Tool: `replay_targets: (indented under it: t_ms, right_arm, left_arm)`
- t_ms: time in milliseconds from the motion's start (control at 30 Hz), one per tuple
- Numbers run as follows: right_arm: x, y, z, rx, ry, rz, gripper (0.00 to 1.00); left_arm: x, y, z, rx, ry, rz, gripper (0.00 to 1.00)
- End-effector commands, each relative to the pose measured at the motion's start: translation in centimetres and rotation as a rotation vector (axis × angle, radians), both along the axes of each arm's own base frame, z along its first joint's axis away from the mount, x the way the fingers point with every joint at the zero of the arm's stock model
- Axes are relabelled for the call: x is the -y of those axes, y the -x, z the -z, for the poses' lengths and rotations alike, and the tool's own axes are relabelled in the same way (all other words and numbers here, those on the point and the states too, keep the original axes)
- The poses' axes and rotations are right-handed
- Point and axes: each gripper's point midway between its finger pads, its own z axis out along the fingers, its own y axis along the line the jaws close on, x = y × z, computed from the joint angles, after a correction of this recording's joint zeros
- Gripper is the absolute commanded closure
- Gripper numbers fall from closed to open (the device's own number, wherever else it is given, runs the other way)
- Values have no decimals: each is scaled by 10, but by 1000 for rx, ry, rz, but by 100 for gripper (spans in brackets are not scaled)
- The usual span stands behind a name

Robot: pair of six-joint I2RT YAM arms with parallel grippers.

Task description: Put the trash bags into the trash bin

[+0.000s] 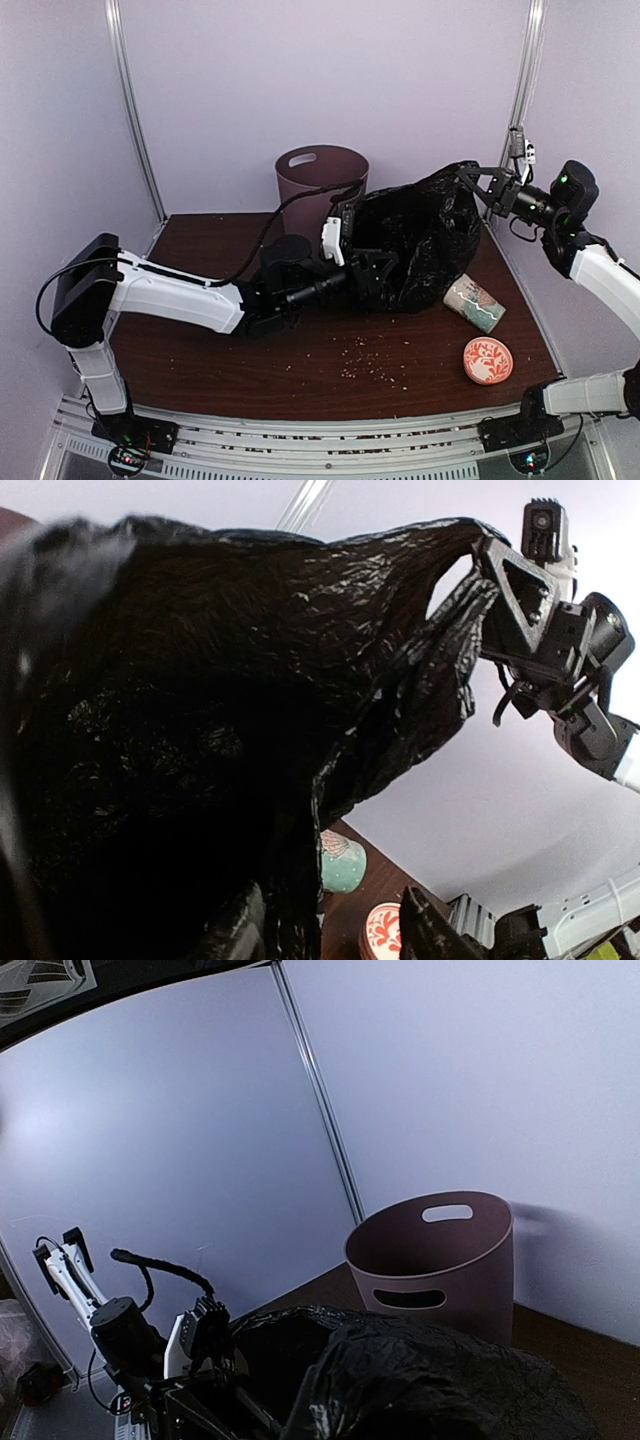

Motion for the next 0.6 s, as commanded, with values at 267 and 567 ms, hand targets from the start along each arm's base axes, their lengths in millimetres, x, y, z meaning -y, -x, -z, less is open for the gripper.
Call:
replay_targets:
  t_ms: [267, 567]
  right_arm:
    - [24, -18, -12, -46, 16, 155, 100]
    - [-60, 27, -28, 27, 179, -141, 100]
  left_arm:
    - [-37, 30, -38, 136, -96, 93, 89]
    - [-141, 43, -68, 252, -319, -94, 100]
